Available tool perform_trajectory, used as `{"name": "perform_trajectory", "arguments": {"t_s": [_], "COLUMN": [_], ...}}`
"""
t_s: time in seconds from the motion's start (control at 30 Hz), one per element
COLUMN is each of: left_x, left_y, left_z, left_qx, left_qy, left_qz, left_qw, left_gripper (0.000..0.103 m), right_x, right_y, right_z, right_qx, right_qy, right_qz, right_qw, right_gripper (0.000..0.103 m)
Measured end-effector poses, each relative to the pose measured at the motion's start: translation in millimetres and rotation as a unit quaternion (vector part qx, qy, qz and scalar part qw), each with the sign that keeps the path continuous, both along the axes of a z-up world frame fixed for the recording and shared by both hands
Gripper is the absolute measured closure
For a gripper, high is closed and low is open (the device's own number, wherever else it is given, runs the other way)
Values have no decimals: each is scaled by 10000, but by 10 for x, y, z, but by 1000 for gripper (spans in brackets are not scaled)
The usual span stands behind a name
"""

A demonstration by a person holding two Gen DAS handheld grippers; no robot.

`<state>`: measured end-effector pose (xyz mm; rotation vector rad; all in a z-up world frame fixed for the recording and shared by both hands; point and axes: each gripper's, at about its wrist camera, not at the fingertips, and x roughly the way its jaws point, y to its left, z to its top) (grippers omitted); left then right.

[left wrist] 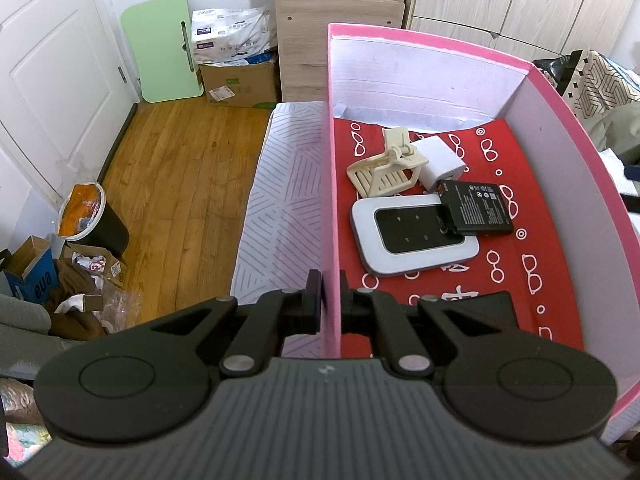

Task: Organize rigid objects
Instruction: 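Move the right gripper to the bed and grasp the pink round case, then carry the pink round case into the box and open the right gripper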

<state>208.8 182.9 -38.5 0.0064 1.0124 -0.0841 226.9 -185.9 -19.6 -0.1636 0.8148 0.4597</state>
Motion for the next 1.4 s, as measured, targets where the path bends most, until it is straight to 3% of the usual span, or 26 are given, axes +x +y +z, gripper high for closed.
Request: {"name": "perform_trajectory", "arguments": {"t_s": [0.2,0.37,0.77,1.4], "left_x": [-2,-2,-1,18], "left_y": [1,1,0,-1], "left_z": [-4,-5,-4,-9], "left_qx": [4,2,-4,-43], "left_qy": [3,5,5,37], "left_qz": [-1,3,6,43], "left_qw": [10000,10000,10000,10000], "left_gripper": [98,98,98,97], "right_x": [67,151,266,211], "right_y": [-171,-226,-73,17], "right_z": [-241,-312,-476,-516], "right_qx": [-109,-28,-396,-317], "right_qy": [-70,-9,-84,-146], "right_qz": [41,382,1077,863], "right_qw": [9999,9993,9934,9957], "right_gripper": [18,16,13,16]}}
